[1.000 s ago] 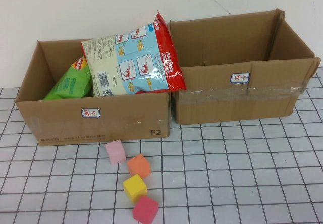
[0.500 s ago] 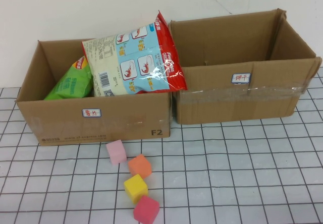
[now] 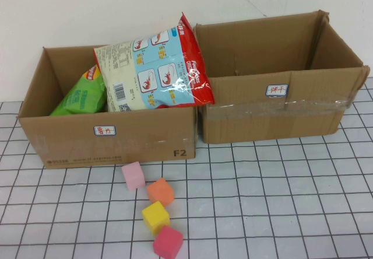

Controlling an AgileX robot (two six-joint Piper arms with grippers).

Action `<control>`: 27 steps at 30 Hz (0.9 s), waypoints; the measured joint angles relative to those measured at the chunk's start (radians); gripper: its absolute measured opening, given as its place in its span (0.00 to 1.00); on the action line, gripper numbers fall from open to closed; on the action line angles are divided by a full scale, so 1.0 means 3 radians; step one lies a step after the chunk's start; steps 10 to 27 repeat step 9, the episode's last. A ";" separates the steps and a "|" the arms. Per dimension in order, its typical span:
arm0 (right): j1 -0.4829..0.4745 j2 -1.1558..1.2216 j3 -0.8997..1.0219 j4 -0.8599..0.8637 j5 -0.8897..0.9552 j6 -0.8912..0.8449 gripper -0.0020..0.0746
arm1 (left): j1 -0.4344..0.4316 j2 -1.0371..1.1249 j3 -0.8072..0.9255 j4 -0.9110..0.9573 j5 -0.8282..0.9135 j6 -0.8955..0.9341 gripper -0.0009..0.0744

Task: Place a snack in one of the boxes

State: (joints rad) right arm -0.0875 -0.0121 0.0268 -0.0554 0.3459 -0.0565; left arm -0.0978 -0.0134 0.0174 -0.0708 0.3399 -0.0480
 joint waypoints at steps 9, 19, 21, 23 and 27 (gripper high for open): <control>0.0029 0.0000 -0.0012 0.0000 0.0032 0.0011 0.02 | 0.0000 0.0000 0.0000 0.0000 0.0000 0.0000 0.01; 0.0029 0.0000 -0.0012 0.0000 0.0032 0.0011 0.02 | 0.0000 0.0000 0.0000 0.0000 0.0000 0.0000 0.01; 0.0029 0.0000 -0.0012 0.0000 0.0032 0.0011 0.02 | 0.0000 0.0000 0.0000 0.0000 0.0000 0.0000 0.01; 0.0029 0.0000 -0.0012 0.0000 0.0032 0.0011 0.02 | 0.0000 0.0000 0.0000 0.0000 0.0000 0.0000 0.01; 0.0029 0.0000 -0.0012 0.0000 0.0032 0.0011 0.02 | 0.0000 0.0000 0.0000 0.0000 0.0000 0.0000 0.01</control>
